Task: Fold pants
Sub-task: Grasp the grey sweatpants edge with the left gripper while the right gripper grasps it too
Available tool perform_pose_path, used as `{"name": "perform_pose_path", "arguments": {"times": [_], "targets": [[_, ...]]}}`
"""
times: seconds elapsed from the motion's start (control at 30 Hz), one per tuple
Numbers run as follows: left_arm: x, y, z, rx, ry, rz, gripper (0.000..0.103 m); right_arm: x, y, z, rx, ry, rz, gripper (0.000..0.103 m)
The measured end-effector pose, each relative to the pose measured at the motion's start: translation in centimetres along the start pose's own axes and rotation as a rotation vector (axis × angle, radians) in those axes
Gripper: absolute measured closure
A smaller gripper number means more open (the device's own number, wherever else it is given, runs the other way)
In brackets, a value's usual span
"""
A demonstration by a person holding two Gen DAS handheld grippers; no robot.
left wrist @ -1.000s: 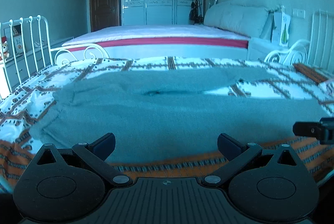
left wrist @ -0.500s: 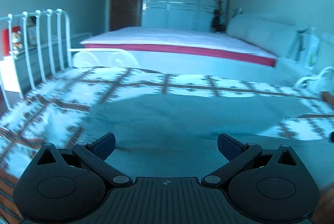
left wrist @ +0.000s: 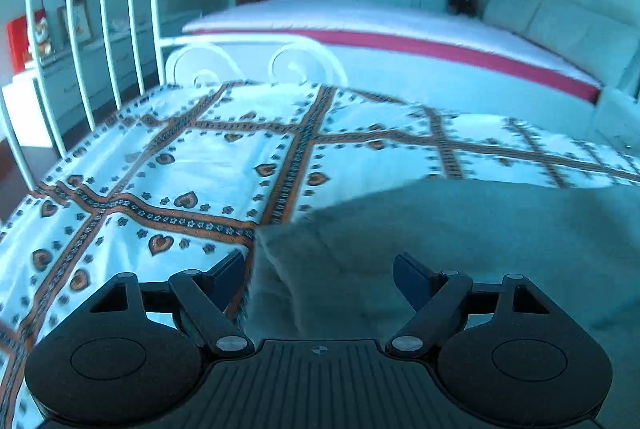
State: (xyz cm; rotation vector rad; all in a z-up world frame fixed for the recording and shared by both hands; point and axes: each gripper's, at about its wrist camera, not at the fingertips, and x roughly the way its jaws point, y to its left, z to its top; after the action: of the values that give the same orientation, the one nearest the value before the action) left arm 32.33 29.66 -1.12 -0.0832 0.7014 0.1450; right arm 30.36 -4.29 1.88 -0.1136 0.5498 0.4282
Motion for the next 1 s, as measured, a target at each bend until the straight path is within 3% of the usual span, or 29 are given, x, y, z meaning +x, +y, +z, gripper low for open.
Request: {"name": "perform_pose_path", "arguments": {"times": [0.27,0.5,0.63,0.67,0.7,0.73,0.83,1.0], "targets": [[8.0,0.8,1.8,-0.027,0.119,-0.040,0.022,11.4,0.2,2.6,-0.174,0.108,0.054,0.058],[10.9,1.7,2.1,-0.051,0.158,-0.109,0.022,16.5,-1.1,2.4,-0.292,0.194,0.080,0.059],[12.0,1.7,2.8,-0.022,0.181,-0.145,0.025,17.6,-2.1,2.9,-0.286,0.232,0.149,0.061],[12.0,1.5,2.9,-0.011,0.185,-0.151,0.030,17.8,-2.2,3.1,-0.285,0.247,0.166,0.064],[12.0,1.4,3.1,0.004,0.180,-0.164,0.042,17.8,-2.2,3.3,-0.276,0.265,0.192,0.075],[11.9,1.3,3.2,0.007,0.175,-0.186,0.049,17.9,-2.1,3.4,-0.277,0.275,0.204,0.085],[11.6,1.2,3.3,0.013,0.169,-0.210,0.057,17.3,-0.9,3.4,-0.331,0.275,0.171,0.101],[8.6,2.0,3.8,-0.016,0.063,-0.256,0.061,13.9,-0.5,4.4,-0.342,0.201,0.143,0.103]]}}
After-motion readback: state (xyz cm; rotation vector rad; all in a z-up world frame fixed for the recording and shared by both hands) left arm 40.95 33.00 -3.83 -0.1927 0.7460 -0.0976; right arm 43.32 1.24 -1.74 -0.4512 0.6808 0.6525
